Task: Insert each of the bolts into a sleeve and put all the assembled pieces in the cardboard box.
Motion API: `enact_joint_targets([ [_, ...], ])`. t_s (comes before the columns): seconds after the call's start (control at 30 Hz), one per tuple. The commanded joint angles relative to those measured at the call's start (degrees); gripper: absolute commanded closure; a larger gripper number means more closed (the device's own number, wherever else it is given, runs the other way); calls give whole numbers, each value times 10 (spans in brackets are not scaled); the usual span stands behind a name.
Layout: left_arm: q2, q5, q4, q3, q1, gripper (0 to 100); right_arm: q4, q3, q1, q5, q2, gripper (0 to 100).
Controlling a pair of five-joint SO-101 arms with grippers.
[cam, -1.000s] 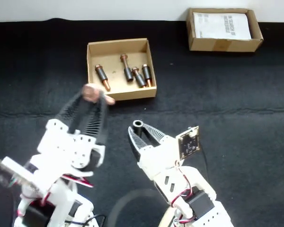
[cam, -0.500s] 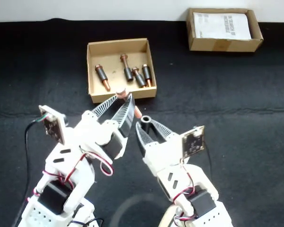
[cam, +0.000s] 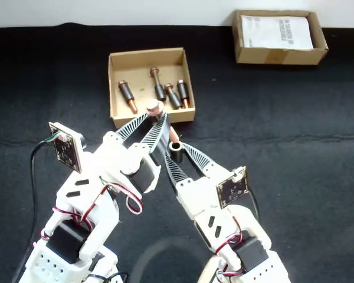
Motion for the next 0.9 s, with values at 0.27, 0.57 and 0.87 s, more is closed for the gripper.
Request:
enact_joint_targets([
  [0.27,3,1,-13,3,10,990,-15,85,-2,8,-9,991],
  [0.57,4,1,-13,29,9,990,-15,85,0,8,-10,991],
  [0.87,4,0,-13,63,7,990,-15,85,0,8,-10,991],
])
